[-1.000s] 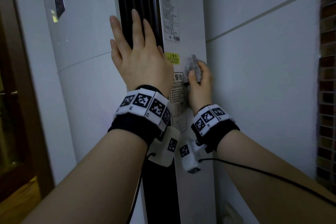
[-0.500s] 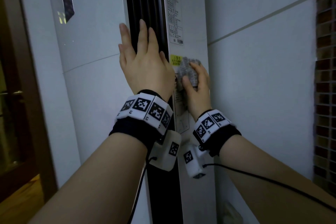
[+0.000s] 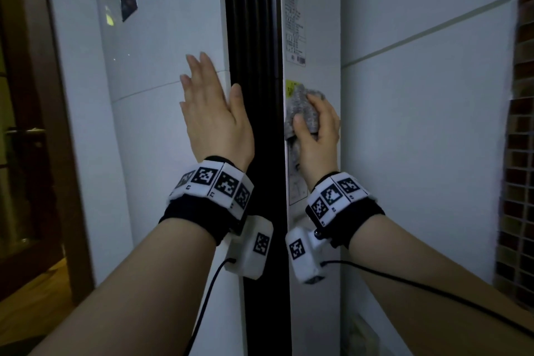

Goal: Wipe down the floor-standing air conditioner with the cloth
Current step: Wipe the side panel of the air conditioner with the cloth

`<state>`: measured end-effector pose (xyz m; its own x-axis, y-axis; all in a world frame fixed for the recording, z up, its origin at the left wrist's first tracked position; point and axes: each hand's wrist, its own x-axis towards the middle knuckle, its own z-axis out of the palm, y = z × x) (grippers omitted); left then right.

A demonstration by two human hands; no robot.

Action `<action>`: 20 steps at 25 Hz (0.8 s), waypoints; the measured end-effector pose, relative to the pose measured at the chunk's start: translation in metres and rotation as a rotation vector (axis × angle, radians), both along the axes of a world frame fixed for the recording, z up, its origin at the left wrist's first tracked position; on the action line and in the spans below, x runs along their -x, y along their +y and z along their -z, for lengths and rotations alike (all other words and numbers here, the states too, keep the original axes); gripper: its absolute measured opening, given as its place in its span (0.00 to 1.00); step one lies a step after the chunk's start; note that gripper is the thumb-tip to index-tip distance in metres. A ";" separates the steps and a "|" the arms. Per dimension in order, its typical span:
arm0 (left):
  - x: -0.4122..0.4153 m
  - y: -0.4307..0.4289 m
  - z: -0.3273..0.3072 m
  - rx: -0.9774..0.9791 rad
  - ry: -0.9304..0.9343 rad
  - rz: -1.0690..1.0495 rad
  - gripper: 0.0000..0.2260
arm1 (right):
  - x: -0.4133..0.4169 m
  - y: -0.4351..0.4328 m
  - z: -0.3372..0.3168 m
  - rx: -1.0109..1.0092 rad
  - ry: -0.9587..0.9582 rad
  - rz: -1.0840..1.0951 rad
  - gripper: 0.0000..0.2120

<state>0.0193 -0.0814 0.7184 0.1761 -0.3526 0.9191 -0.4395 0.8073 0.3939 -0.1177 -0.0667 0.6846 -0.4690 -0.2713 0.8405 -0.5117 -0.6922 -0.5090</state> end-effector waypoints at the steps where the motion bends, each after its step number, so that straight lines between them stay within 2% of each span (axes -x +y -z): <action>1: 0.000 -0.001 0.000 0.003 0.002 0.008 0.25 | -0.003 0.000 0.003 0.010 0.035 0.002 0.18; 3: 0.000 -0.001 0.000 0.008 -0.002 0.027 0.25 | -0.002 0.000 0.004 0.016 0.049 0.007 0.18; 6: -0.002 -0.002 0.002 0.006 -0.007 0.040 0.25 | 0.000 -0.003 -0.002 -0.017 -0.053 -0.004 0.18; 11: -0.003 -0.004 0.003 0.023 -0.009 0.054 0.25 | -0.013 0.001 0.015 0.014 0.109 -0.011 0.17; 15: -0.010 -0.007 0.004 0.023 -0.019 0.153 0.24 | -0.015 0.005 0.001 0.002 0.038 -0.005 0.18; 20: -0.018 -0.013 0.008 0.047 -0.044 0.240 0.23 | -0.041 0.009 -0.004 0.053 0.295 0.121 0.19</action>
